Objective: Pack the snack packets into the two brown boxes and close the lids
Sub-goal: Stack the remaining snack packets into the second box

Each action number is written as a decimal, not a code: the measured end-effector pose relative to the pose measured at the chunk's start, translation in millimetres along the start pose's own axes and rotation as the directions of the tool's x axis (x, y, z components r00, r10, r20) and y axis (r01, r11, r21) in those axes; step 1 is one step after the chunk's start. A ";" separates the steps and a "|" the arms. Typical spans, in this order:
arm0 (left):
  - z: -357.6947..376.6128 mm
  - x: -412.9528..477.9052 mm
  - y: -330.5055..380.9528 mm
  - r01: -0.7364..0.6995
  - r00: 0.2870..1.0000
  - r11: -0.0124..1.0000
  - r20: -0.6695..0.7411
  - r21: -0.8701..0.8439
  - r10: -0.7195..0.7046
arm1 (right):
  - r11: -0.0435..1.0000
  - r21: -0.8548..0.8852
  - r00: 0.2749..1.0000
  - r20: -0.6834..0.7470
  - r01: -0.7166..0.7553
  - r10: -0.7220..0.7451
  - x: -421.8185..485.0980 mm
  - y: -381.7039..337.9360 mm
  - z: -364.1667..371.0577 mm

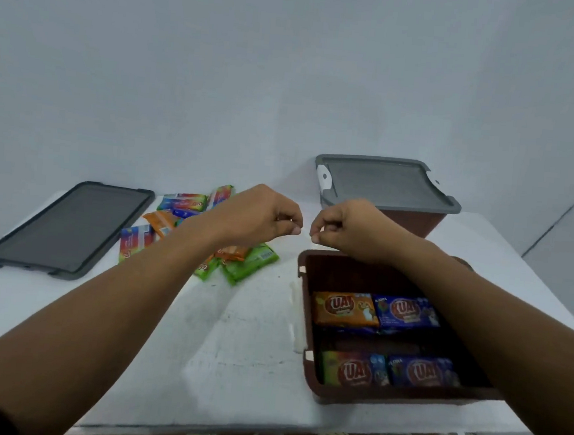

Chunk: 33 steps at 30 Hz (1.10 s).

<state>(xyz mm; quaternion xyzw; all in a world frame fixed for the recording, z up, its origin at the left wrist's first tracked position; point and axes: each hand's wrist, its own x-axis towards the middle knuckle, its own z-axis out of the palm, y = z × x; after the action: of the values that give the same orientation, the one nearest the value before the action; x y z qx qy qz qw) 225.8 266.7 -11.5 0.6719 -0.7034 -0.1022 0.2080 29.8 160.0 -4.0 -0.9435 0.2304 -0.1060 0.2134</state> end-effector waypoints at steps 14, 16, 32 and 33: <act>-66.2 -50.6 -129.6 0.109 0.994 0.994 -0.013 0.010 -0.109 | 0.995 -0.098 0.997 0.071 0.037 -0.030 109.1 -75.0 76.8; -67.9 -52.0 -141.4 0.093 0.996 0.995 0.002 0.021 -0.093 | 0.995 -0.098 0.995 0.098 0.027 -0.017 120.1 -79.5 85.7; -5.9 -47.6 -212.2 -0.104 0.915 0.894 0.395 0.436 -0.086 | 0.864 -0.504 0.919 0.348 0.019 0.183 152.8 -78.1 162.6; -4.5 -47.1 -212.9 -0.110 0.915 0.897 0.395 0.428 -0.077 | 0.869 -0.494 0.917 0.352 0.011 0.188 153.0 -78.3 163.4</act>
<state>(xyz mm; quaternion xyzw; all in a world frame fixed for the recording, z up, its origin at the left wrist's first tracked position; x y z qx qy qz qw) 420.4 297.6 -104.9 0.6597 -0.7414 -0.0742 -0.0981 242.3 207.3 -98.0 -0.9566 0.2464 0.1550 0.0157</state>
